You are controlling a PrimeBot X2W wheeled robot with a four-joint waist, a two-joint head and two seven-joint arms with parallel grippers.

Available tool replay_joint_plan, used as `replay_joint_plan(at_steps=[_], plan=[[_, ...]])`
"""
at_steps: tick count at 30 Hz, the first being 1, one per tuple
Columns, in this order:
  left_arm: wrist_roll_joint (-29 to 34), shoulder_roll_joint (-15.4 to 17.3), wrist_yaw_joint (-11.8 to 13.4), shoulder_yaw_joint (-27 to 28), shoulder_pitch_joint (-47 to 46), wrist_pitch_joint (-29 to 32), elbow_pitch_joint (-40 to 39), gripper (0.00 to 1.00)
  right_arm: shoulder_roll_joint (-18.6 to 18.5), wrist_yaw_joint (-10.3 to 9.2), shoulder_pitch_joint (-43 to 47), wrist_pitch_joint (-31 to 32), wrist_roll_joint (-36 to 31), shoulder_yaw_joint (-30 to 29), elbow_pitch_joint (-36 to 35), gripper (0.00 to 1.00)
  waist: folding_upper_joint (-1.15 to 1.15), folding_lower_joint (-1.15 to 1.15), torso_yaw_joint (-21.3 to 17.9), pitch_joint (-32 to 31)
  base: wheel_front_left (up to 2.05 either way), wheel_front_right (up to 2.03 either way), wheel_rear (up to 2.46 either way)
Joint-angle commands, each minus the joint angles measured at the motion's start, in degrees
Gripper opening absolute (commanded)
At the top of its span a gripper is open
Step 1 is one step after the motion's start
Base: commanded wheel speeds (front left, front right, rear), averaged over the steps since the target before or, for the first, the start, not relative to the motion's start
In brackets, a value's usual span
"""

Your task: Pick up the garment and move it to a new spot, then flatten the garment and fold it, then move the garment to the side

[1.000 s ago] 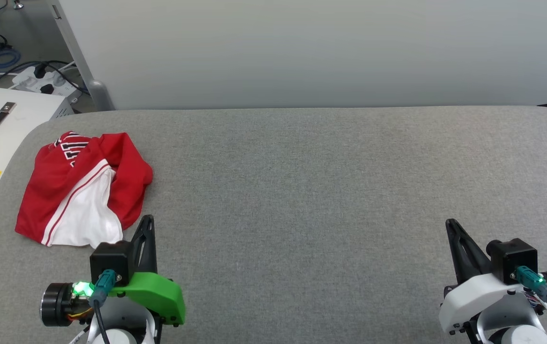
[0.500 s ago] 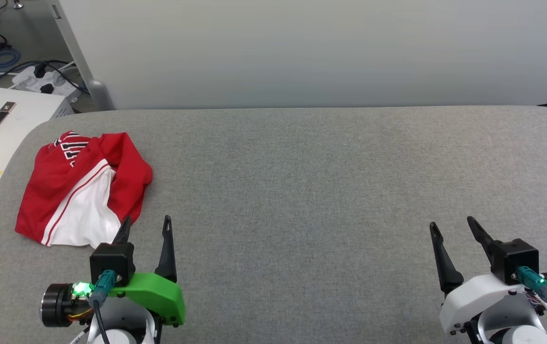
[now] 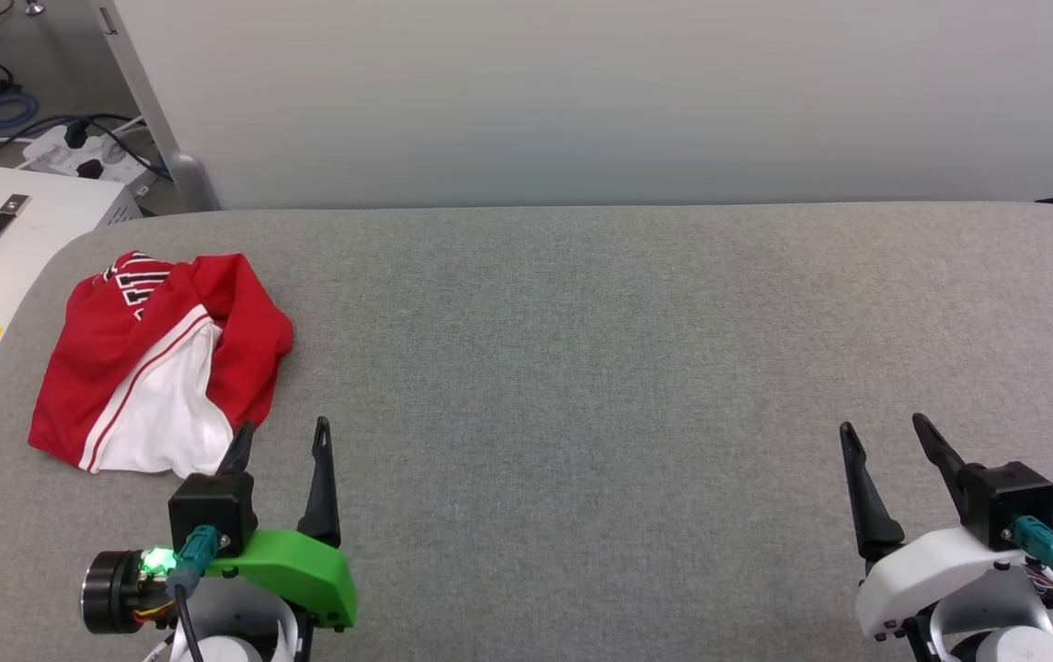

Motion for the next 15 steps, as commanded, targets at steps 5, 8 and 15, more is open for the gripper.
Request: replay_joint_plan(at_steps=[5,8,15], plan=[[-1.08,-0.06,-0.35,-0.01,-0.10,-1.08,0.67,1.00,-0.04,-0.01,-0.47,-1.16,0.81,-0.26,-0.37,1.00,0.00,0.00,0.05,0.09,0.00,0.00,0.00],[-1.44,-0.07,-0.44,0.01,-0.11,-1.45,0.83,1.00,-0.05,-0.01,-0.53,-1.52,1.15,-0.49,-0.39,1.00,0.00,0.00,0.09,0.10,0.00,0.00,0.00],[-2.27,-0.09,-0.61,0.07,-0.10,-2.26,1.02,1.00,-0.05,-0.01,-0.73,-2.33,1.15,-0.42,-1.03,1.00,0.00,0.00,0.11,0.13,0.00,0.00,0.00]])
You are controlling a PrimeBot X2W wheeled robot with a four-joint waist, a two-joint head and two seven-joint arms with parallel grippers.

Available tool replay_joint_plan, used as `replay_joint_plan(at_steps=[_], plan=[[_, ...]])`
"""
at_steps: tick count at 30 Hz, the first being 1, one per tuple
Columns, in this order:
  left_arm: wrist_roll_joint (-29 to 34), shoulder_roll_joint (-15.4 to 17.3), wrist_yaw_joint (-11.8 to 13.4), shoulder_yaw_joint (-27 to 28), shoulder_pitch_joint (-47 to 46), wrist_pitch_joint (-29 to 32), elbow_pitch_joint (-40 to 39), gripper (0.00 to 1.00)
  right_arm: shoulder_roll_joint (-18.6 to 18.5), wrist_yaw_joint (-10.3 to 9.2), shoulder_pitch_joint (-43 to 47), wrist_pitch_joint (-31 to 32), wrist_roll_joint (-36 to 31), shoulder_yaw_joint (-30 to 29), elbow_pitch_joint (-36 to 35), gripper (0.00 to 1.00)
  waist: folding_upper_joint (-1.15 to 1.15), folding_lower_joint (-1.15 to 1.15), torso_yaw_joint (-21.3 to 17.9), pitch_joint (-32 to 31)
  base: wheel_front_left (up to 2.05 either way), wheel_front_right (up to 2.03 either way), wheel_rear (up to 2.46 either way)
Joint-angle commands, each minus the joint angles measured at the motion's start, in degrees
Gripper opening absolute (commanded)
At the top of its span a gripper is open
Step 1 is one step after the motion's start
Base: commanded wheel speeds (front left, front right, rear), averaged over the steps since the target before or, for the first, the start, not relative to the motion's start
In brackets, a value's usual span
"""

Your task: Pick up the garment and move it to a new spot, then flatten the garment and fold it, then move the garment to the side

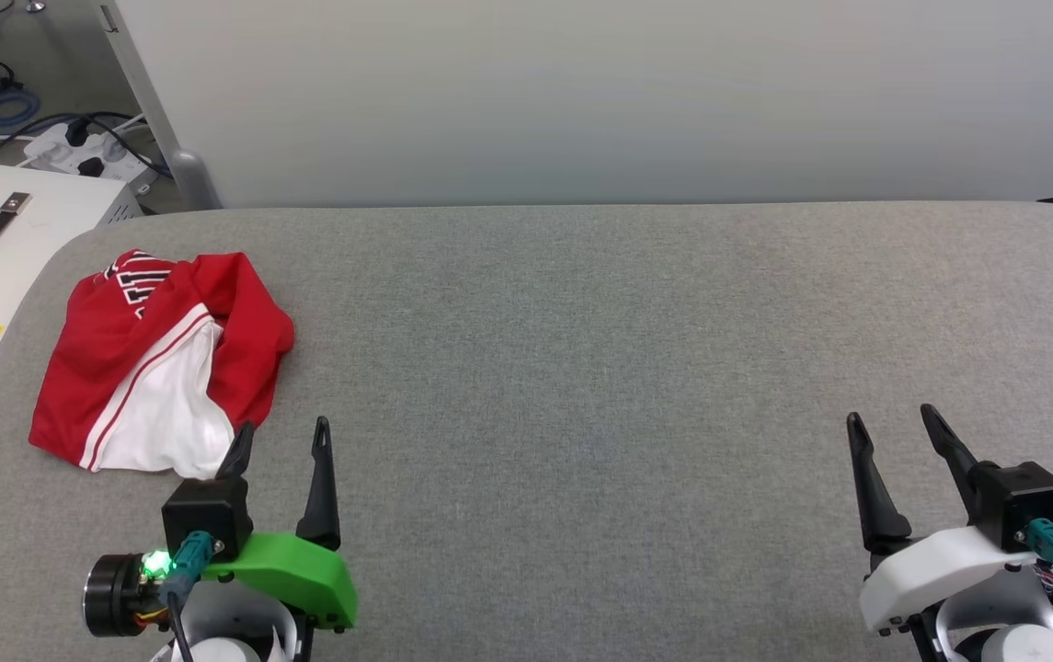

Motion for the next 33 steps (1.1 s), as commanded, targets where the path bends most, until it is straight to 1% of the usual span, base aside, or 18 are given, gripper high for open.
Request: replay_joint_plan(at_steps=[1,18,25,33], plan=[[-0.77,-0.09,-0.36,0.01,-0.08,-0.61,0.20,1.00,-0.05,-0.01,-0.72,-0.68,0.35,-0.09,-0.43,1.00,0.00,0.00,0.01,0.02,0.00,0.00,0.00],[-3.28,-0.13,-1.64,-0.01,0.04,-2.60,-0.09,1.00,-0.06,-0.02,-0.85,-2.65,1.24,-0.58,-0.89,1.00,0.00,0.00,0.23,0.33,0.00,0.00,0.00],[-4.09,-0.16,-1.96,-0.40,0.07,-3.70,1.84,1.00,-0.06,-0.02,-1.00,-3.73,1.35,-0.50,0.20,1.00,0.00,0.00,0.26,0.63,0.00,0.00,0.00],[-4.96,-0.18,-2.44,-0.41,-0.19,-4.65,1.98,1.00,-0.07,-0.02,-1.33,-4.66,1.51,-0.78,0.16,1.00,0.00,0.00,0.29,0.82,0.00,0.00,0.00]])
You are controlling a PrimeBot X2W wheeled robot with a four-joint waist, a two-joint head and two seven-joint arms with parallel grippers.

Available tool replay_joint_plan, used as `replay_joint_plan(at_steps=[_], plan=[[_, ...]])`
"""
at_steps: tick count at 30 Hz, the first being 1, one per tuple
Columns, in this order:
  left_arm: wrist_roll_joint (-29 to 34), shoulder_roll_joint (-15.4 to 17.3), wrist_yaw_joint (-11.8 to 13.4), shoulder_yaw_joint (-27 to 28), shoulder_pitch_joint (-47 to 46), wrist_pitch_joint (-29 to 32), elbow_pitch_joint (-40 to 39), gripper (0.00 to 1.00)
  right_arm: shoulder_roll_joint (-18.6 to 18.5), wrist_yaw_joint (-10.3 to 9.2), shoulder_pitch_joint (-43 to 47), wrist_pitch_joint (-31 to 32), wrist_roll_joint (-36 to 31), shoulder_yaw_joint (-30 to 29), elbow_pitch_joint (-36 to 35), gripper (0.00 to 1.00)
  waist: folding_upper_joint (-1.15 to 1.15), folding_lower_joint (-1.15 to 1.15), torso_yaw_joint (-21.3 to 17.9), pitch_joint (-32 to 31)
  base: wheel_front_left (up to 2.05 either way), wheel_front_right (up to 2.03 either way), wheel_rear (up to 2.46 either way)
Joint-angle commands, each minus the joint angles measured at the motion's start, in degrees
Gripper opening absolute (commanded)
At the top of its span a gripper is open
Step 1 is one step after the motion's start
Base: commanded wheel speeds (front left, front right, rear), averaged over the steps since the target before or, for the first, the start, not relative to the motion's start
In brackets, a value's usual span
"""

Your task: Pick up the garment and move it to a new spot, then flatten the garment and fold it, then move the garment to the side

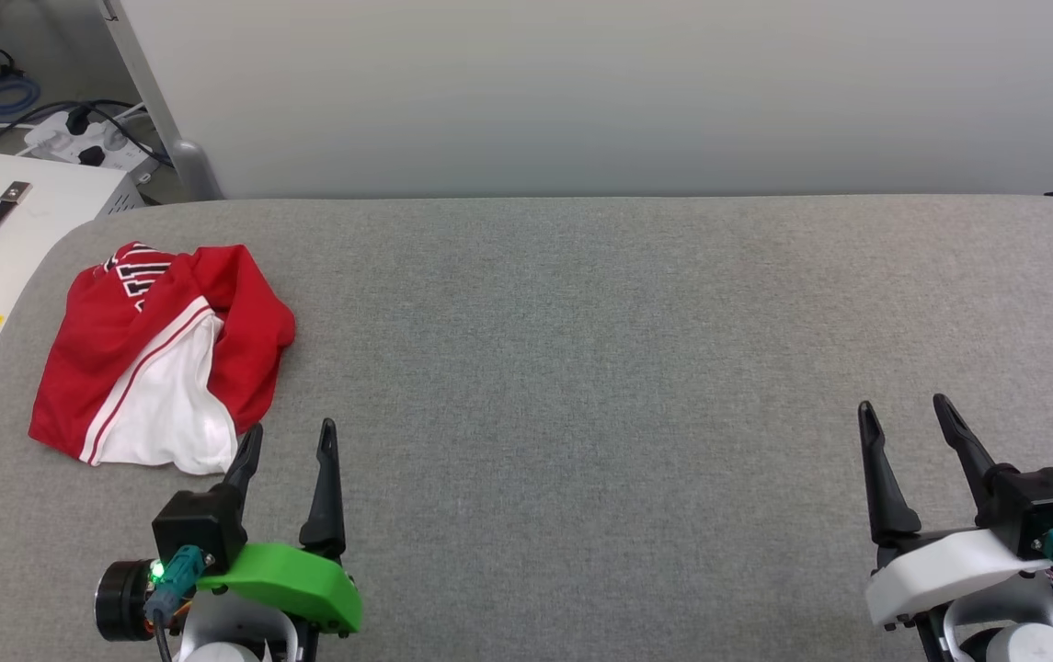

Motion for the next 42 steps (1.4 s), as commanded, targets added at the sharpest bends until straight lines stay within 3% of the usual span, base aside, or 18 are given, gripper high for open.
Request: replay_joint_plan(at_steps=[1,30,42], plan=[[-0.51,-0.18,-0.46,-0.09,-0.19,-0.69,-0.18,1.00,-0.07,-0.02,-1.23,-0.63,0.72,-0.19,0.08,1.00,0.00,0.00,0.01,0.03,0.00,0.00,0.00],[-3.98,-0.26,-1.80,-1.34,-0.29,-4.23,4.84,1.00,-0.08,-0.03,-2.02,-4.12,1.67,-0.34,3.78,1.00,0.00,0.00,0.54,0.39,0.00,0.00,0.00],[-4.90,-0.29,-2.32,-1.02,-0.27,-5.68,5.53,1.00,-0.08,-0.04,-1.69,-5.55,2.39,1.31,3.67,1.00,0.00,0.00,3.45,-0.01,0.00,0.00,0.00]])
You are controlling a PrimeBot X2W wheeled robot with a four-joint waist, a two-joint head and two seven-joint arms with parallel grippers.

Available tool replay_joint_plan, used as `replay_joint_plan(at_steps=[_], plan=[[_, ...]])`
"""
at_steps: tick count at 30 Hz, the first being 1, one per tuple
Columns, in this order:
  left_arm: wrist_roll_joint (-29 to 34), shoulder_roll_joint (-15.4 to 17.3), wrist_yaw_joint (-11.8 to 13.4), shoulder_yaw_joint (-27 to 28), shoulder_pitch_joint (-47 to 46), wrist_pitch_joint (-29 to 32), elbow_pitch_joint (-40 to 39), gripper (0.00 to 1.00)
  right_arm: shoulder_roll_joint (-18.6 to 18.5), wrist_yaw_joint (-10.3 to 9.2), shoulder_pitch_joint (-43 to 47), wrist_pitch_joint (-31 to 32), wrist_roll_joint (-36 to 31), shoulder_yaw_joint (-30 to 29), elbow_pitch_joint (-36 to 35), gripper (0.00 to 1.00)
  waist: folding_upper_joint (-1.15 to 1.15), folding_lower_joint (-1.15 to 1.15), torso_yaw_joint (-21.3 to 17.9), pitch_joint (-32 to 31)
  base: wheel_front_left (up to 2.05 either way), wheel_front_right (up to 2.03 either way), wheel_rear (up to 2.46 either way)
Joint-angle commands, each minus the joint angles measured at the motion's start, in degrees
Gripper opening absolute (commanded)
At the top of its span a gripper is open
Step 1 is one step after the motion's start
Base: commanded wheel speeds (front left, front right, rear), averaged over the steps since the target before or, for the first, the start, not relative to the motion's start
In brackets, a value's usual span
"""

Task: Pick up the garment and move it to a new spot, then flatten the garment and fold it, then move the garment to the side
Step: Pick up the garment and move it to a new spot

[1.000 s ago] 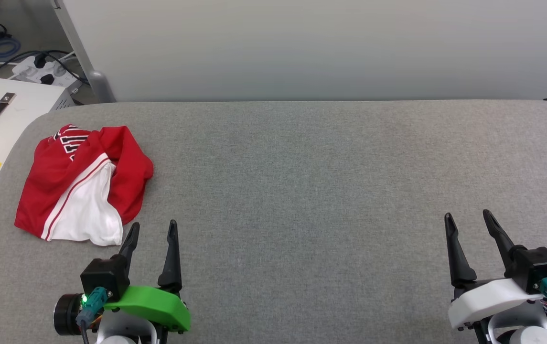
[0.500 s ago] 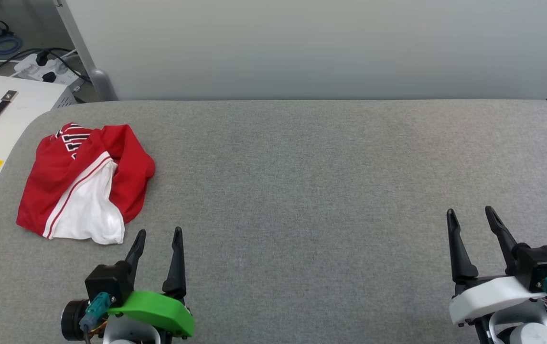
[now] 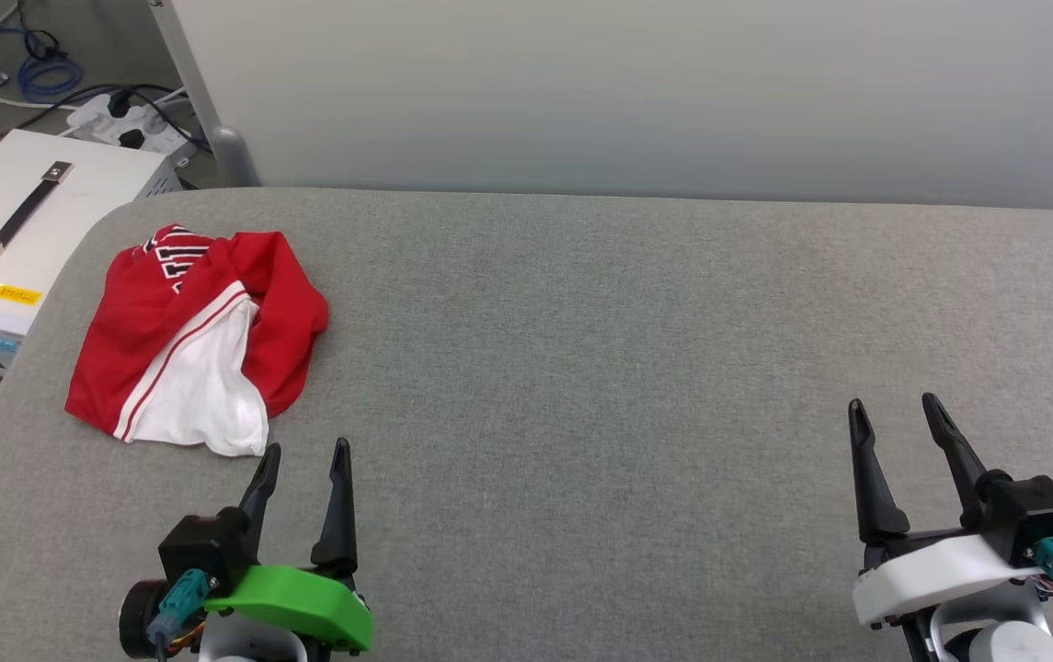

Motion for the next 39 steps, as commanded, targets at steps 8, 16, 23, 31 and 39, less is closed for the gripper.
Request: replay_joint_plan(at_steps=[8,16,23,31,39], plan=[[-1.15,-0.30,-0.20,0.27,-0.20,-1.44,0.74,1.00,-0.09,-0.04,-0.27,-1.39,0.98,1.66,0.53,1.00,0.00,0.00,5.33,-0.29,0.00,0.00,0.00],[-1.83,-0.32,-0.37,0.63,-0.21,-2.18,1.11,1.00,-0.09,-0.04,-0.40,-2.13,1.48,3.56,0.95,1.00,0.00,0.00,10.86,-0.04,0.00,0.00,0.00],[-1.83,-0.32,-0.55,0.45,-0.29,-2.18,0.89,1.00,-0.09,-0.04,-0.54,-2.13,1.64,4.61,1.11,1.00,0.00,0.00,14.88,0.20,0.00,0.00,0.00],[-2.03,-0.32,-0.66,0.63,-0.24,-2.18,0.32,1.00,-0.09,-0.04,-0.84,-2.13,1.70,5.03,1.28,1.00,0.00,0.00,17.67,0.69,0.00,0.00,0.00],[-1.83,-0.32,-0.90,0.20,-0.27,-2.18,0.15,1.00,-0.09,-0.04,-1.22,-2.13,1.49,5.40,1.37,1.00,0.00,0.00,18.98,1.34,0.00,0.00,0.00]])
